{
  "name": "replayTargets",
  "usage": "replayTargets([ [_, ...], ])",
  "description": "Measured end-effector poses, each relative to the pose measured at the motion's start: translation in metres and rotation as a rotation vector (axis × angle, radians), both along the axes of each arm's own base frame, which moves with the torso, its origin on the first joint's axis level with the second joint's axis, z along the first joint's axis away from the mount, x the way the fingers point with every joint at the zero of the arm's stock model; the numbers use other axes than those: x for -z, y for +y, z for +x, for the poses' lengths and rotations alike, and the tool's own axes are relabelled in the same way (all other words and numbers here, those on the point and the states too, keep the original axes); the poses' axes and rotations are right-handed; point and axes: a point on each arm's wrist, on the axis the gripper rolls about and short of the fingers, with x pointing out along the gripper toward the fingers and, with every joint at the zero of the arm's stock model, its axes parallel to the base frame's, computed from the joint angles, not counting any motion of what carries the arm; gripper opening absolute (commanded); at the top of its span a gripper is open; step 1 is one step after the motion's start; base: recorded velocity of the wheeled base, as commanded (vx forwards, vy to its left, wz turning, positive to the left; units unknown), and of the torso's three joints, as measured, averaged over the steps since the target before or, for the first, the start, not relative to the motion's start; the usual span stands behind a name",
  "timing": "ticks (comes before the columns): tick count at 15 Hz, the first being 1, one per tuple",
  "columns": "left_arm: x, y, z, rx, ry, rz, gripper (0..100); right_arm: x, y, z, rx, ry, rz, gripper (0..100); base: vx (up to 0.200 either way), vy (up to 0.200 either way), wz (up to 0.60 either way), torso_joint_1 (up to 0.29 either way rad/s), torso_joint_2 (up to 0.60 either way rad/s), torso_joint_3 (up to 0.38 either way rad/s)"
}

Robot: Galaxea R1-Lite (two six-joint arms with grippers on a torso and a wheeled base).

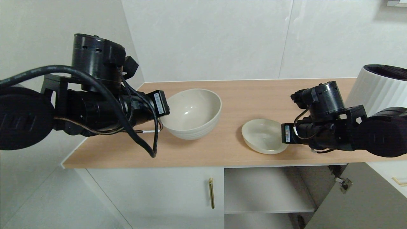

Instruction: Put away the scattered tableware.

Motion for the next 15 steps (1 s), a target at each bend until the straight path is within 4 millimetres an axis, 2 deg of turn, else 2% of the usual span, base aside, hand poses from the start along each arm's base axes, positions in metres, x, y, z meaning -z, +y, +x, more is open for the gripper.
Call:
replayTargets([
  [4, -0.001, 0.001, -0.004, 0.007, -0.014, -0.005, 0, -0.01, -0.002, -0.005, 0.009, -0.021, 0.048, 0, 0.0, 0.0, 0.0, 0.0, 0.0, 0.0],
  [7, 0.001, 0.006, -0.016, 0.04, -0.046, 0.012, 0, -0.029, -0.009, -0.02, -0.02, -0.05, 0.103, 0, 0.0, 0.0, 0.0, 0.0, 0.0, 0.0],
  [12, 0.009, 0.023, -0.05, 0.087, -0.034, 0.034, 0, -0.054, -0.031, -0.07, -0.114, -0.057, 0.166, 0, 0.0, 0.0, 0.0, 0.0, 0.0, 0.0],
  [15, 0.014, 0.035, -0.078, 0.1, -0.033, 0.036, 0, -0.055, -0.048, -0.108, -0.133, -0.037, 0.162, 0, 0.0, 0.0, 0.0, 0.0, 0.0, 0.0],
])
